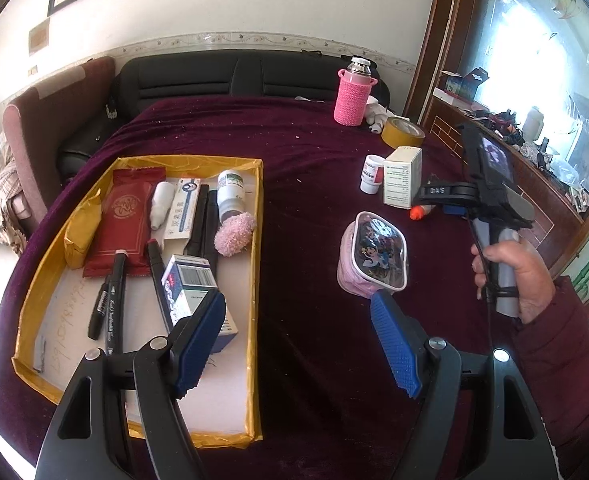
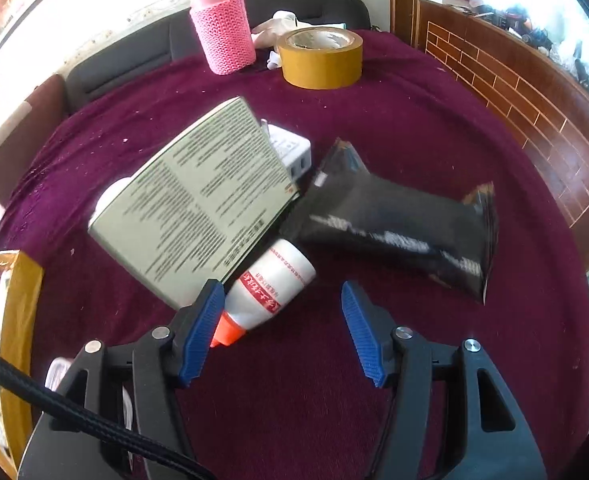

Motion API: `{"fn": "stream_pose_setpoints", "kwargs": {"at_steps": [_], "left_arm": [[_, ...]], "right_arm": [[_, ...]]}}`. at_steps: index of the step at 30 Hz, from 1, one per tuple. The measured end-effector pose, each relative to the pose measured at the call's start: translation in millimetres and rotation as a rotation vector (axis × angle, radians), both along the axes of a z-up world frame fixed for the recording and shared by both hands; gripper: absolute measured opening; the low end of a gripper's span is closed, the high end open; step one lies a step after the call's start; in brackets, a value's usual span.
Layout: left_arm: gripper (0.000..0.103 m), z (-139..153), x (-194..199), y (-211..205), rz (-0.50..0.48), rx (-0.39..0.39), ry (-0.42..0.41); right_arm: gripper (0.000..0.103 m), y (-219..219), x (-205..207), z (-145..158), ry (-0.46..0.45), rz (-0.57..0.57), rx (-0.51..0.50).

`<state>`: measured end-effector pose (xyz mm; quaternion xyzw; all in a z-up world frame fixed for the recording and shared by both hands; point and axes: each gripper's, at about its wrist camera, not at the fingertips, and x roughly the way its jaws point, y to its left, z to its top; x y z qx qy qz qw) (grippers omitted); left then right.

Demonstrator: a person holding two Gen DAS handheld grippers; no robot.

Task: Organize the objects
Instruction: 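Grasp the white bottle with orange cap with the right gripper, then grasp the cream-white box with the left gripper while the right gripper holds the bottle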

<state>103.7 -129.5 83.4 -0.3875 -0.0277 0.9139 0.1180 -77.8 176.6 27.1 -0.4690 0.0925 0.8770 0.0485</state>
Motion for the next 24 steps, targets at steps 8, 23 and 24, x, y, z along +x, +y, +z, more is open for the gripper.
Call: {"fn": "stream_pose_setpoints", "kwargs": {"at_steps": [8,23,24], "left_arm": [[0.070,6.0,-6.7,13.1,-0.043,-0.011,-0.004],[0.069,16.1,-164.6,167.5,-0.324,-0.102,-0.016],[0.069,10.1,-176.0,180.6,-0.333,-0.127,-0.022]], "right_arm": [[0.024,4.3,-0.2,-9.0,-0.008,0.044,-0.054],[0.024,54.3,61.6,-16.1,0.072,0.061,-0.280],[0.024,54.4,61.6,-15.6,0.072,0.063,-0.284]]}}
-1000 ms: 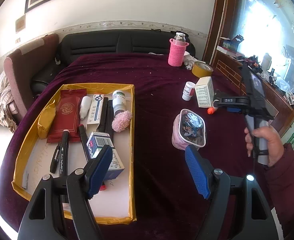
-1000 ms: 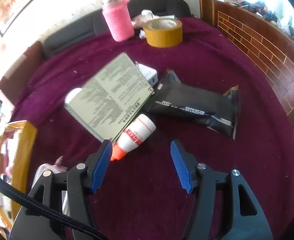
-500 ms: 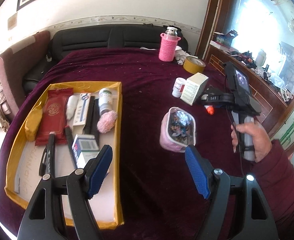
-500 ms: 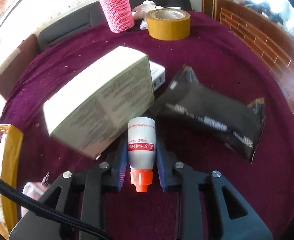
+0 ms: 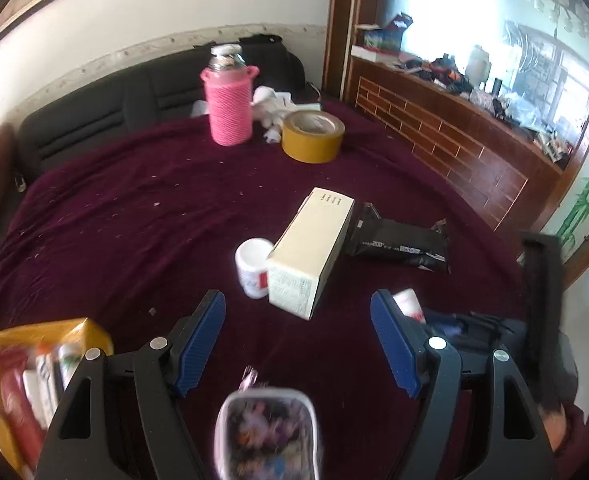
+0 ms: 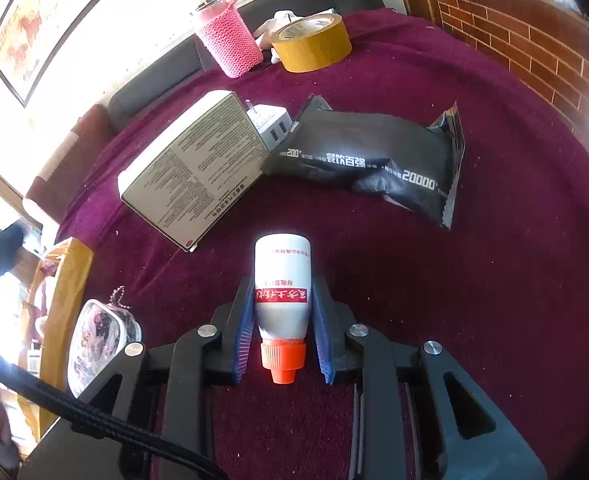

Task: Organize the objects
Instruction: 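Grasp the cream-white box with the left gripper while the right gripper holds the bottle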

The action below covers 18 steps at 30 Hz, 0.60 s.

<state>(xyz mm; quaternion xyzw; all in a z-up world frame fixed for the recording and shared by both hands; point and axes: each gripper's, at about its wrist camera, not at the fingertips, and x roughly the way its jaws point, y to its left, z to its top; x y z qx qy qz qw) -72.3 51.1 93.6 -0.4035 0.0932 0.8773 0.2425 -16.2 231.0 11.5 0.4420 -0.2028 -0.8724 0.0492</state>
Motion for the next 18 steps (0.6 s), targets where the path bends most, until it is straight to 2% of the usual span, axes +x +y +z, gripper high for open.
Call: {"fn": "stream_pose_setpoints", "kwargs": {"at_steps": [7,13,15,18], "left_arm": [[0.069,-31.2,-29.6,55.5,-0.077,-0.190,0.055],[0.068,-48.2,-38.4,74.9,-0.091,-0.254,0.055],[0.044,-46.6,-36.1,72.7,-0.081,-0.251,0.070],[0.036,-38.5,-35.7,61.7,-0.071,-0.173,0.030]], "right_arm": [[0.024,-2.5,-6.7,-0.2,-0.009,0.005,0.022],[0.024,1.4,-6.0,-0.9,-0.016,-0.001,-0.009],[0.024,0.8,-5.3,-0.6,-0.015,0.001,-0.005],[0.024,-1.3,-4.4,0.1,-0.013,0.008,0.016]]}}
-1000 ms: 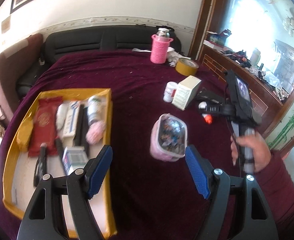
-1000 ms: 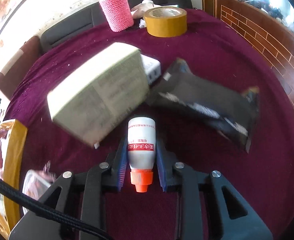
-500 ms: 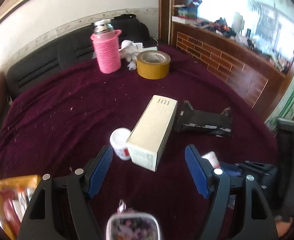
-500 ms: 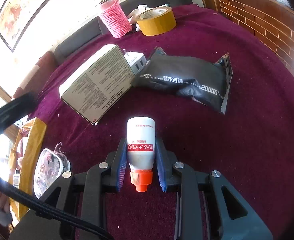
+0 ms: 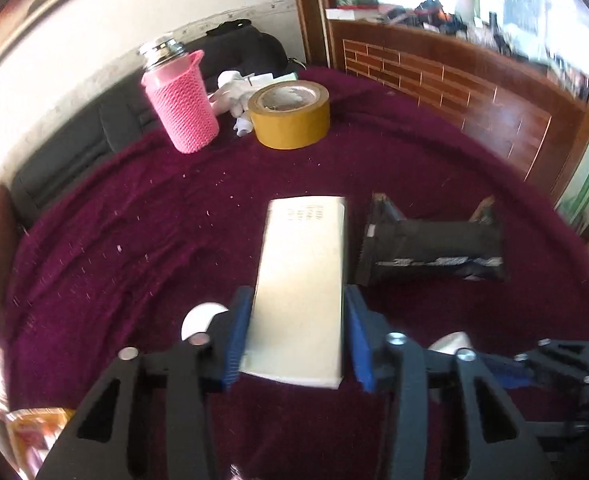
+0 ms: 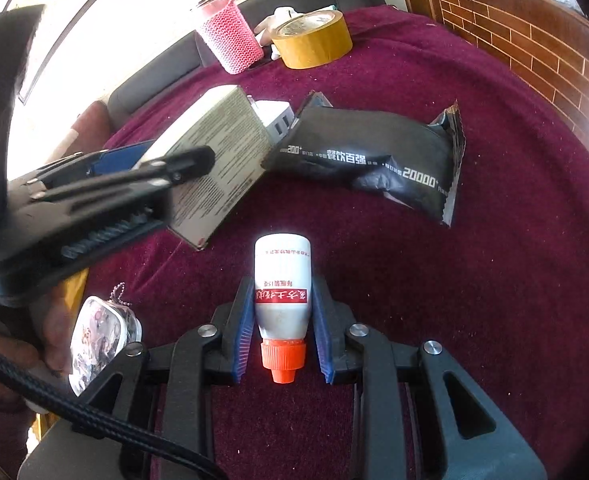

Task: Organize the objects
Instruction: 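Grasp the cream-white box with the left gripper while the right gripper holds the bottle, then carry the box and bottle into the tray, open both grippers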

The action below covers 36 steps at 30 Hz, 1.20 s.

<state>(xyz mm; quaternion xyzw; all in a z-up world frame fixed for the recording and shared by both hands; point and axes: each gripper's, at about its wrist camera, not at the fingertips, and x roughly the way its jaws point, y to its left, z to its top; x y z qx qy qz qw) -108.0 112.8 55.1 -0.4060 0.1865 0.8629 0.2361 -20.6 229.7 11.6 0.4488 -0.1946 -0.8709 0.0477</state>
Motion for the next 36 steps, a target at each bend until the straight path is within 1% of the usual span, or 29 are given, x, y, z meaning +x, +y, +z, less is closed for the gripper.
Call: {"fn": "stream_pose_setpoints", "kwargs": {"at_steps": [7,9,11,14,20,24,27,30,36], "left_arm": [[0.036,31.9,25.0,-33.4,0.043,0.091,0.050],[0.036,42.1,33.9,-45.2,0.053,0.120,0.059],[0.036,53.3,45.0,-60.7,0.065,0.151,0.074],[0.036,69.9,63.8,-91.7,0.099,0.190,0.098],[0.036,89.3,111.5,-176.8,0.225,0.239,0.152],[0.036,91.6,144.1,-233.9,0.322,0.233,0.185],[0.036,88.3,165.2,-280.6,0.408,0.232,0.186],[0.036,80.8,182.6,-322.8,0.493,0.227,0.179],[0.036,57.2,204.7,-376.0,0.624,0.249,0.143]], "right_arm": [[0.024,-3.0,1.9,-0.2,0.011,0.007,0.021],[0.024,-1.5,1.2,-0.9,0.015,0.006,0.006],[0.024,1.8,1.1,-1.7,0.019,0.006,-0.030],[0.024,5.9,2.4,-0.8,0.033,0.001,-0.064],[0.024,7.7,4.8,-0.5,0.053,-0.004,-0.106],[0.024,8.7,7.1,1.7,0.069,-0.017,-0.111],[0.024,1.2,11.2,11.4,0.100,0.002,-0.098],[0.024,-20.0,17.6,25.4,0.117,0.053,-0.083],[0.024,-73.1,32.5,55.9,0.138,0.180,-0.108]]}}
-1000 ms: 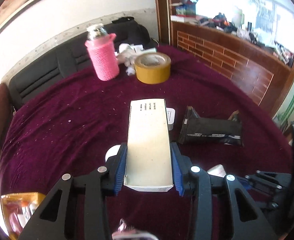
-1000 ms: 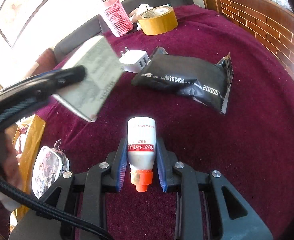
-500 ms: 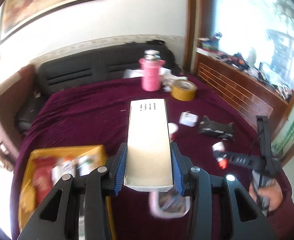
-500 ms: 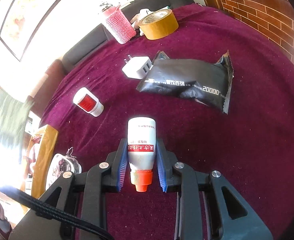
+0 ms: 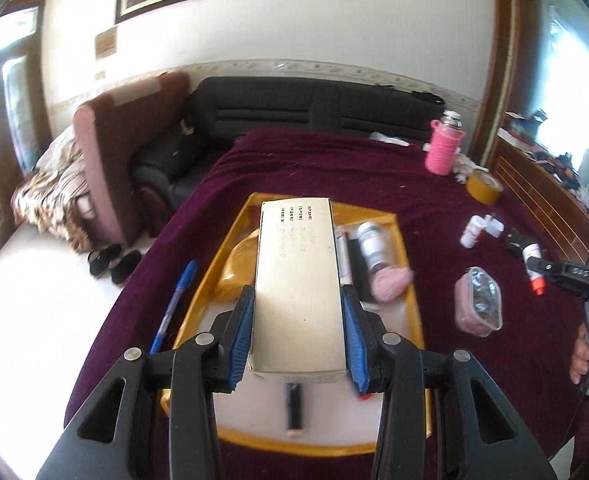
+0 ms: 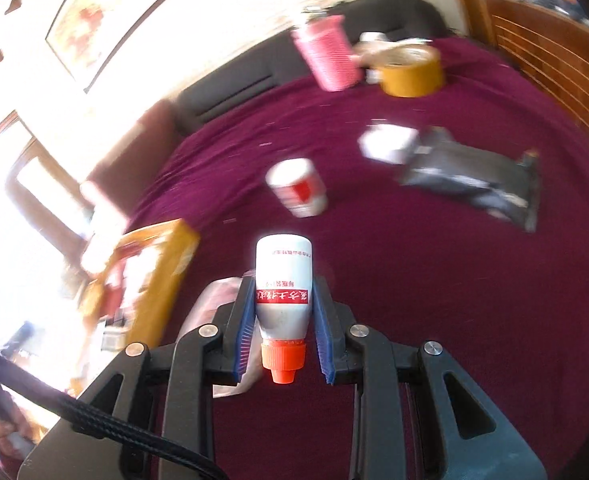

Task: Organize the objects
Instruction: 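Carry the box and bottle into the tray, open both grippers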

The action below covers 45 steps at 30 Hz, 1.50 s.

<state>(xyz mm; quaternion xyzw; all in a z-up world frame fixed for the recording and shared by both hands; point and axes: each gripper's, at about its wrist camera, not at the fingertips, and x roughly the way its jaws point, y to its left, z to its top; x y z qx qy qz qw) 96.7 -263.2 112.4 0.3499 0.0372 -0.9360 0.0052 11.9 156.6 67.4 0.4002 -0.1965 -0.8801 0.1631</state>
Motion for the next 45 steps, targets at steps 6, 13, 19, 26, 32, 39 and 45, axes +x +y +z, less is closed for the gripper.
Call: {"fn": "stream_pose_setpoints", "kwargs": {"at_steps": [6,13,19,26,32,39,45], "left_arm": [[0.036,-34.1,3.5,-28.0,0.087,-0.014,-0.072],[0.036,-60.0,-4.9,-39.4,0.090,-0.023,-0.119],[0.037,-62.1,-1.0,-41.5,0.080,-0.044,-0.080],[0.037,-63.3,2.5,-41.6,0.081,-0.055,-0.042],[0.037,-65.7,-1.0,-44.1,0.082,-0.034,-0.038],[0.037,-77.1,-7.3,-50.6,0.097,0.034,-0.079],[0.037,-79.3,-6.1,-54.4,0.107,0.048,-0.090]], "right_arm": [[0.025,-85.8,13.1,21.1,0.003,0.181,-0.009],[0.025,-187.9,29.0,13.8,-0.053,0.389,-0.006],[0.025,-262.3,41.4,-6.8,-0.100,0.515,0.063],[0.025,-309.7,44.4,-31.9,-0.108,0.550,0.173],[0.025,-319.5,48.8,-43.9,-0.112,0.541,0.234],[0.025,-327.1,51.8,-42.5,-0.069,0.531,0.319],[0.025,-333.6,54.0,-43.3,-0.033,0.527,0.373]]}}
